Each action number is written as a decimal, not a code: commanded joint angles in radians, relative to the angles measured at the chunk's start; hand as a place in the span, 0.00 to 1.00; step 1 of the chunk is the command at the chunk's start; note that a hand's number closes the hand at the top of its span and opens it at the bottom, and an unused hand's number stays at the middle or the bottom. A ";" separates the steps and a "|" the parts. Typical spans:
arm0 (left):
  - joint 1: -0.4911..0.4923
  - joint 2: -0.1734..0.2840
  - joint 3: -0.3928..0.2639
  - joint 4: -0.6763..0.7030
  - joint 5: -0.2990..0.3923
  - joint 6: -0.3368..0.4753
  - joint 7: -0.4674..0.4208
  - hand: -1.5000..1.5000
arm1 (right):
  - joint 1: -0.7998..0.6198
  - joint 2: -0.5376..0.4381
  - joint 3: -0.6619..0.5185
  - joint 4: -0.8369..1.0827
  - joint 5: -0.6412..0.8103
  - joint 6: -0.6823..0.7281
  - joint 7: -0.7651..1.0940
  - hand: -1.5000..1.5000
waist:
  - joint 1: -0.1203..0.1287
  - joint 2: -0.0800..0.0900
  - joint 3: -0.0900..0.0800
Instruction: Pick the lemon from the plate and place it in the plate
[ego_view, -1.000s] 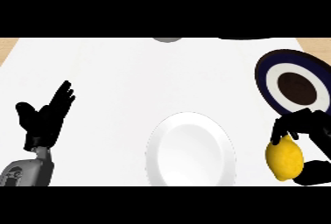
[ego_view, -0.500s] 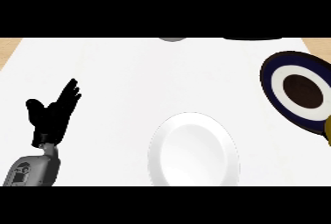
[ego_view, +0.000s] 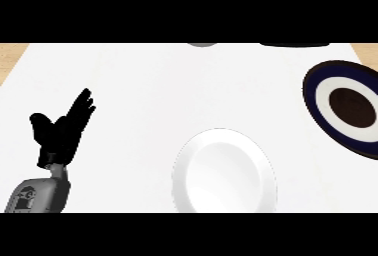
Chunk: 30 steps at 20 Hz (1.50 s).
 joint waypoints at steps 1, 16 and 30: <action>-0.003 0.008 0.018 0.065 0.005 -0.030 -0.060 0.50 | -0.064 -0.071 0.005 0.280 0.061 -0.076 -0.163 1.00 | 0.002 0.003 0.000; -0.019 -0.008 -0.012 0.039 -0.026 -0.020 -0.046 0.50 | -0.267 -0.249 0.165 0.928 0.248 0.014 -0.517 0.00 | 0.030 0.013 0.004; 0.016 -0.013 0.008 0.027 -0.016 -0.011 -0.038 0.50 | -0.404 -0.321 -0.064 1.049 -0.069 0.279 -0.553 0.00 | 0.000 0.001 0.002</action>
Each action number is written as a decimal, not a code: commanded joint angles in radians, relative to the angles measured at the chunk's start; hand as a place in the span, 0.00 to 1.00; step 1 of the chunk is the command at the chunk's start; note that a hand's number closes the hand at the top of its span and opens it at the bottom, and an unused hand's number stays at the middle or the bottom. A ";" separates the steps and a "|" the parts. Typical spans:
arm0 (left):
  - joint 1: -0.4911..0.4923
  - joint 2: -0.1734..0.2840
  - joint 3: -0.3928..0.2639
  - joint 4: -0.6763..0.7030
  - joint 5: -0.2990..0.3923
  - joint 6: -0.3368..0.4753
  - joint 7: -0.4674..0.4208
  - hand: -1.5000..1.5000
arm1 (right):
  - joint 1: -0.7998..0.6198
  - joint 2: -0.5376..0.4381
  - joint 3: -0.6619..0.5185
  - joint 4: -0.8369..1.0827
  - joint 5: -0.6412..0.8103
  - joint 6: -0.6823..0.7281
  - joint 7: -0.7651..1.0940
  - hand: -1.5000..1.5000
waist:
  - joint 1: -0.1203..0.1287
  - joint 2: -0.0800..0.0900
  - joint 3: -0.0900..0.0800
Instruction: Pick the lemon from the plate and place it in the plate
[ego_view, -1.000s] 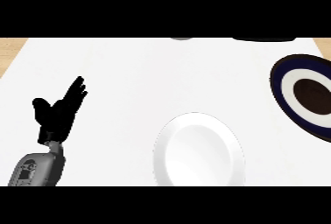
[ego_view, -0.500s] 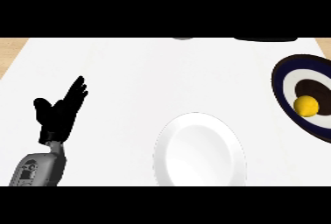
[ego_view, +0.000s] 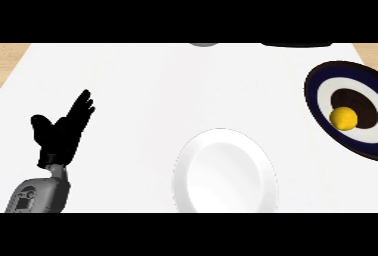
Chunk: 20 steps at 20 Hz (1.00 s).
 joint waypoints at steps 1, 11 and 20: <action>0.020 -0.024 -0.015 -0.033 -0.016 0.029 0.009 0.50 | -0.044 -0.079 -0.067 0.084 -0.101 0.263 0.053 0.00 | -0.005 -0.004 0.000; -0.021 -0.008 -0.006 0.000 -0.003 0.000 0.014 0.50 | 0.006 -0.102 -0.085 0.138 -0.189 0.492 0.180 0.00 | 0.003 0.011 0.004; -0.004 0.011 0.011 -0.028 0.016 -0.021 0.017 0.50 | 0.093 -0.130 -0.116 0.093 -0.259 0.498 0.187 0.00 | 0.016 0.013 0.007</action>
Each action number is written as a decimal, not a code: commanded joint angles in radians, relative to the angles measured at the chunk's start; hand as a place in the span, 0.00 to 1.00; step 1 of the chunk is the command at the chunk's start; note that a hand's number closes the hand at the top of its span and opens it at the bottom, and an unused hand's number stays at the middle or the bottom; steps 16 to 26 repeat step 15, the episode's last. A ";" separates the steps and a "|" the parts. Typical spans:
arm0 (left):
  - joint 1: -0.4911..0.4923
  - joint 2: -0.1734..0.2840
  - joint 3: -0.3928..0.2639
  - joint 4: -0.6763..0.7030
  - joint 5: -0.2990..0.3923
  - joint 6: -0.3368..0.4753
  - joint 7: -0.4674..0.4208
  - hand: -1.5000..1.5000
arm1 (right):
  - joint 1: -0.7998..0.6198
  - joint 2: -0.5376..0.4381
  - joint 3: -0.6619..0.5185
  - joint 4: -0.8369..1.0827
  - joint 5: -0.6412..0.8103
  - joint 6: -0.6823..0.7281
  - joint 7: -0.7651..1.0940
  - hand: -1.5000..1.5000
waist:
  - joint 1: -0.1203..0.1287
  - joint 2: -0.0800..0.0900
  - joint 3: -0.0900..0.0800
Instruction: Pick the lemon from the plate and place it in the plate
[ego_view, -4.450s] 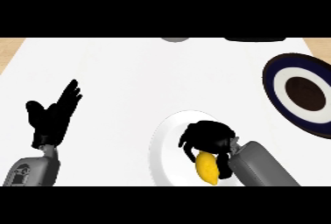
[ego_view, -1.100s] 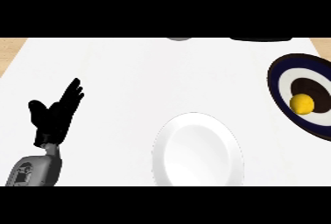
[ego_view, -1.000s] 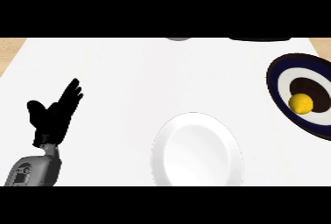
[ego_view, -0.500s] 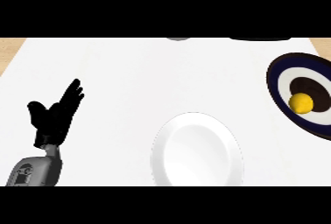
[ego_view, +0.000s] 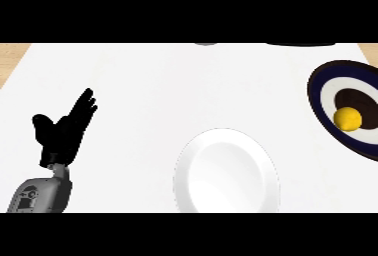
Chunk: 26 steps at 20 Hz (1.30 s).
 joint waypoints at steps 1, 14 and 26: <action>-0.016 -0.010 -0.018 -0.034 -0.006 0.009 0.043 0.50 | 0.031 -0.028 -0.013 0.007 -0.023 0.158 -0.115 0.00 | 0.010 0.003 0.002; -0.018 -0.012 -0.012 -0.024 -0.007 0.008 0.027 0.50 | 0.122 -0.029 0.026 -0.053 -0.030 0.128 -0.141 0.00 | 0.017 0.007 0.005; -0.012 0.008 0.008 0.004 0.014 -0.024 -0.004 0.50 | 0.140 -0.001 0.045 -0.068 -0.013 0.095 -0.160 0.00 | 0.021 0.013 0.005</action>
